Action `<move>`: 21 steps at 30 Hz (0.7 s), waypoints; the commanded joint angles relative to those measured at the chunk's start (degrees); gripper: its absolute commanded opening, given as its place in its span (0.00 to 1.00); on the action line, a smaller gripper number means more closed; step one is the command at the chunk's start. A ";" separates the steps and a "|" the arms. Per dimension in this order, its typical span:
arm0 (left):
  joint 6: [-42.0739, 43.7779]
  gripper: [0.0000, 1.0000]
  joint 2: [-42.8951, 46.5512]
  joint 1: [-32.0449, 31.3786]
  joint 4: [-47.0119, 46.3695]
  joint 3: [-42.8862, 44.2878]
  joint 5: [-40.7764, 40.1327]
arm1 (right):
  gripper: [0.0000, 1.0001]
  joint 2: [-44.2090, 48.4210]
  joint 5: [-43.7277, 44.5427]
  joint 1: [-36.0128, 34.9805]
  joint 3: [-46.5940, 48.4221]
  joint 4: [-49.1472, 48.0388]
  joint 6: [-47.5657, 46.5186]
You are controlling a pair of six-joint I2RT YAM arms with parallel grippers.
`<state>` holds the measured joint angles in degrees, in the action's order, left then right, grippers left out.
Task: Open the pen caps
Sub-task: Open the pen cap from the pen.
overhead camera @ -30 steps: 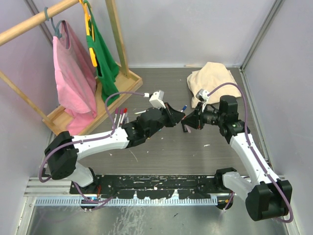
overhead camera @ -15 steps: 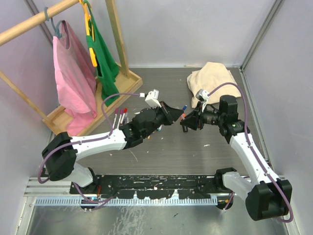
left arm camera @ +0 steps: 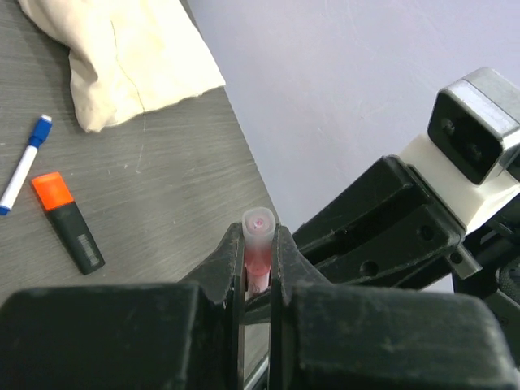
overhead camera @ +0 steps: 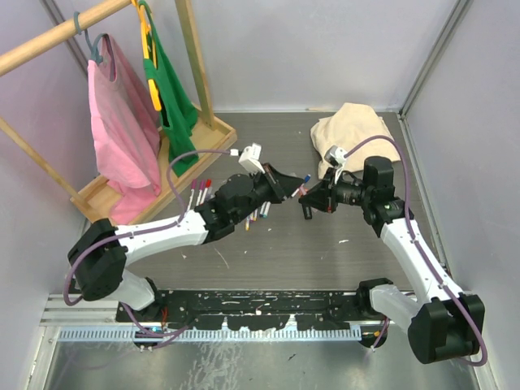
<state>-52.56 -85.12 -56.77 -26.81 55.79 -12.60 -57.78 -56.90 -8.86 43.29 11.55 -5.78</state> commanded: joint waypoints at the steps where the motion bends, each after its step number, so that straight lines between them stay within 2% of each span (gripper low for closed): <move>1: 1.60 0.00 3.82 8.14 -8.32 2.27 -2.02 | 0.01 -0.88 -2.16 -0.44 1.60 0.73 -0.47; 5: 2.65 0.00 4.81 13.91 -9.11 5.18 -4.22 | 0.01 -2.55 -1.68 -0.45 2.42 2.18 -0.92; 11: 4.52 0.00 5.98 16.57 -5.64 7.51 -3.42 | 0.01 -2.18 3.03 -0.41 2.73 2.69 -1.60; 16: 5.87 0.00 6.40 18.26 -2.62 2.24 1.89 | 0.01 -1.91 9.99 -0.37 3.16 3.15 -2.99; 21: 6.15 0.00 2.25 21.37 1.78 -0.14 8.43 | 0.01 -3.23 16.82 -0.11 3.95 4.36 -4.25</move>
<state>-48.31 -79.96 -37.80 -28.97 56.77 -10.04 -60.88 -47.00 -9.06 43.88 15.92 -8.08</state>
